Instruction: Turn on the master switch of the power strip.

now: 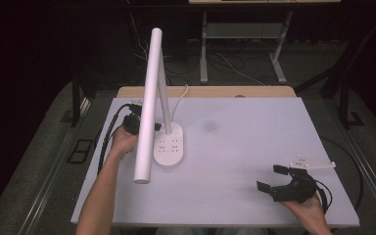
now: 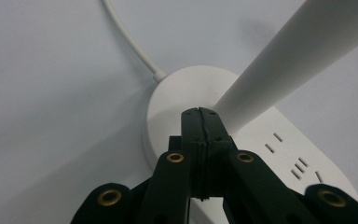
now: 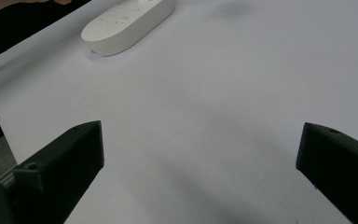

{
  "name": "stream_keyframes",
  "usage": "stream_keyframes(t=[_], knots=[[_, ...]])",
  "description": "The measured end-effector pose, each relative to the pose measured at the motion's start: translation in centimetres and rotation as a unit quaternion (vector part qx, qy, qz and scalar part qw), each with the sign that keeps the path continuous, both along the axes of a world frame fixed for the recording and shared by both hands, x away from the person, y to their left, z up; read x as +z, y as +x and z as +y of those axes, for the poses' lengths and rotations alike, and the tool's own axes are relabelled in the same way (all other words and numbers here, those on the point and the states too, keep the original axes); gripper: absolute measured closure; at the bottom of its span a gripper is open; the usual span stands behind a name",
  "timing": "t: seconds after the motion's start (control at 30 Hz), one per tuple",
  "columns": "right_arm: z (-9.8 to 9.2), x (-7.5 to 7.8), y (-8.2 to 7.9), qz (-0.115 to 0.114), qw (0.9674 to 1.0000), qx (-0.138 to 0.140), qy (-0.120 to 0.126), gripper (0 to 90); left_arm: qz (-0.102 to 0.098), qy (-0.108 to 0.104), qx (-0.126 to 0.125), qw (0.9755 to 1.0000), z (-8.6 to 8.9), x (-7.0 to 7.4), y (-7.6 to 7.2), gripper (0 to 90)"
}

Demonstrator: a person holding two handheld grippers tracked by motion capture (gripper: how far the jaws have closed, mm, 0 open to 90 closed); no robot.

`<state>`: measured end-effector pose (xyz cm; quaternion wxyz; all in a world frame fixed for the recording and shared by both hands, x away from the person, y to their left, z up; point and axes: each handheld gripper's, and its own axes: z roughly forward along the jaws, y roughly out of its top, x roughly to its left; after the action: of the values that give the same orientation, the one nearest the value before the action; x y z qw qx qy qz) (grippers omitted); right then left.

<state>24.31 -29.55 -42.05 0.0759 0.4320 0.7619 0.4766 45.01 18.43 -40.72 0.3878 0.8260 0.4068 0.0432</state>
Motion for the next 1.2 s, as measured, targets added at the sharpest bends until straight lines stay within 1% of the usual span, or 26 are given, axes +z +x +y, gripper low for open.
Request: stream_keyframes(t=[0.03, 0.1, 0.23, 0.27, 0.3, 0.33, 0.37, 0.4, 0.47, 0.5, 0.53, 0.57, 0.63, 0.67, 0.77, 0.83, 0.9, 1.0, 1.07, 1.13, 1.2], knots=[[0.0, 0.0, 0.0, 0.000, 1.0000, 0.000, 0.000, 0.2, 0.002, 0.006, -0.004, 1.0000, 0.0, 0.0, 0.0, 89.6], [0.0, 0.0, 0.0, 0.000, 1.0000, 0.000, 0.000, 0.2, 0.003, 0.005, 0.000, 1.0000, -0.1, -0.2, 0.0, 89.6], [0.0, 0.0, 0.0, -0.002, 1.0000, 0.001, -0.001, 0.2, 0.003, 0.023, -0.003, 0.9997, -0.2, -0.4, 0.1, 89.5], [0.0, 0.0, 0.0, 0.000, 1.0000, 0.001, -0.001, 0.2, 0.004, 0.023, -0.001, 0.9997, -0.3, -0.6, 0.0, 89.5], [0.0, 0.0, 0.0, -0.002, 1.0000, 0.001, -0.002, 0.2, 0.004, 0.020, -0.002, 0.9998, -0.2, -0.6, -0.1, 89.5], [0.0, 0.0, 0.0, -0.002, 1.0000, 0.002, 0.000, 0.2, -0.002, 0.016, -0.001, 0.9999, -0.2, -0.8, -0.2, 89.4], [0.0, 0.0, 0.0, 0.000, 1.0000, 0.003, 0.002, 0.2, -0.006, 0.011, 0.005, 0.9999, -0.3, -0.9, -0.3, 89.3], [0.0, 0.0, 0.0, 0.000, 1.0000, 0.003, 0.004, 0.2, -0.007, 0.012, 0.004, 0.9999, -0.2, -0.9, -0.4, 89.3], [0.0, 0.0, 0.0, 0.000, 1.0000, 0.003, 0.005, 0.2, -0.009, 0.000, 0.012, 0.9999, -0.3, -1.1, -0.5, 89.4], [0.0, 0.0, 0.0, 0.002, 1.0000, 0.003, 0.005, 0.3, -0.006, -0.004, 0.015, 0.9999, -0.2, -1.1, -0.5, 89.5], [0.0, 0.0, 0.1, -0.002, 1.0000, 0.003, 0.003, 0.2, -0.005, -0.007, 0.017, 0.9998, -0.2, -1.2, -0.6, 89.6], [0.0, 0.0, 0.1, 0.000, 1.0000, 0.003, 0.004, 0.2, -0.001, -0.009, 0.013, 0.9999, -0.1, -1.2, -0.5, 89.7], [0.0, 0.0, 0.1, -0.004, 1.0000, 0.004, 0.004, 0.2, 0.000, -0.009, 0.016, 0.9998, -0.2, -1.2, -0.6, 89.8], [0.0, 0.0, 0.1, -0.004, 1.0000, 0.004, 0.003, 0.3, -0.001, -0.004, 0.014, 0.9999, -0.2, -1.2, -0.6, 89.9], [0.0, 0.0, 0.1, -0.004, 1.0000, 0.005, 0.003, 0.2, -0.001, -0.006, 0.021, 0.9998, -0.2, -1.3, -0.7, 90.0], [0.1, 0.0, 0.0, 0.000, 1.0000, 0.005, 0.004, 0.2, 0.006, -0.017, 0.034, 0.9993, -0.3, -1.4, -0.8, 90.0], [0.1, 0.0, 0.0, -0.001, 1.0000, 0.006, 0.003, 0.2, 0.009, -0.019, 0.039, 0.9990, -0.3, -1.5, -0.8, 90.0], [0.2, 0.0, 0.0, -0.005, 1.0000, 0.007, 0.002, 0.2, 0.002, -0.002, 0.033, 0.9994, -0.5, -1.4, -0.9, 90.0], [0.2, 0.1, 0.0, -0.006, 0.9999, 0.009, 0.001, 0.2, 0.003, 0.005, 0.036, 0.9993, -0.7, -1.4, -1.0, 90.0], [0.2, 0.1, 0.0, -0.007, 0.9999, 0.009, 0.001, 0.2, 0.006, 0.006, 0.042, 0.9991, -0.7, -1.4, -1.1, 90.0], [0.3, 0.1, -0.1, -0.003, 0.9999, 0.010, 0.002, 0.3, 0.005, 0.006, 0.040, 0.9992, -0.7, -1.4, -1.0, 90.0]])
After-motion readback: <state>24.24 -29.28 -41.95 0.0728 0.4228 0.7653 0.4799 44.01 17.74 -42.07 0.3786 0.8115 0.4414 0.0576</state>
